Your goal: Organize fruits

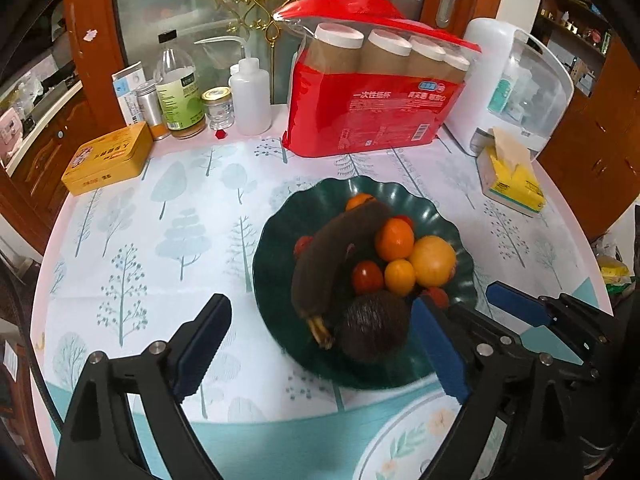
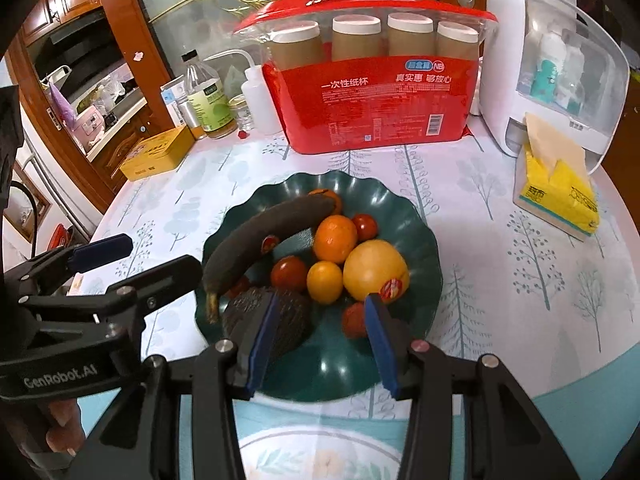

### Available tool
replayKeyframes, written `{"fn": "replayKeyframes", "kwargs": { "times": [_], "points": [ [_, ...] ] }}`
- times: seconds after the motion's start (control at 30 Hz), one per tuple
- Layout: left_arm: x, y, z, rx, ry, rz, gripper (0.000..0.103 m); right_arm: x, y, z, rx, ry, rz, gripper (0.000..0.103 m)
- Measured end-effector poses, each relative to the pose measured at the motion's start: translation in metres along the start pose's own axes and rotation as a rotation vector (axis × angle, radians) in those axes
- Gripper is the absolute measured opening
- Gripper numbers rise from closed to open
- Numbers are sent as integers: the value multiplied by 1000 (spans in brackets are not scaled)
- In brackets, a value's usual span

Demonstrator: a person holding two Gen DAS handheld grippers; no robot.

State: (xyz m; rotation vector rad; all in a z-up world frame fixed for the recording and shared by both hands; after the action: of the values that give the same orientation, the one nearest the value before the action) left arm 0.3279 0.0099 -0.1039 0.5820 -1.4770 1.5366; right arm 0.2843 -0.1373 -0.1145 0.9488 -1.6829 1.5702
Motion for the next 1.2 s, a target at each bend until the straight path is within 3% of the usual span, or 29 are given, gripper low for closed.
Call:
{"fn": "replayKeyframes", "kwargs": {
  "times": [0.5,0.73,1.2],
  "points": [
    [90,81,24,4,12,38,98,80,83,-9,-34,16,2,46],
    [134,125,42,-26,-44,57,98,128,123,-13,-69,29,6,46],
    [207,175,57,27,-89,121,99,207,161,-23,-65,15,48,50]
  ]
}}
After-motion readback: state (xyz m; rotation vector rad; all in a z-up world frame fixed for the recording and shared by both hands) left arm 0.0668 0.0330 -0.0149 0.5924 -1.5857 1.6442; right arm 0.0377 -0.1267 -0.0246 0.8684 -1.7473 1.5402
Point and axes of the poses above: each gripper's, at about its wrist camera, not at the fingertips, and x roughly against the way its jaws point, z to its right, y to its underside, the point moved 1 cm from there along -x, roughly the way its jaws point, and after that the axes turned 5 degrees about y, right-handed, at the moved point
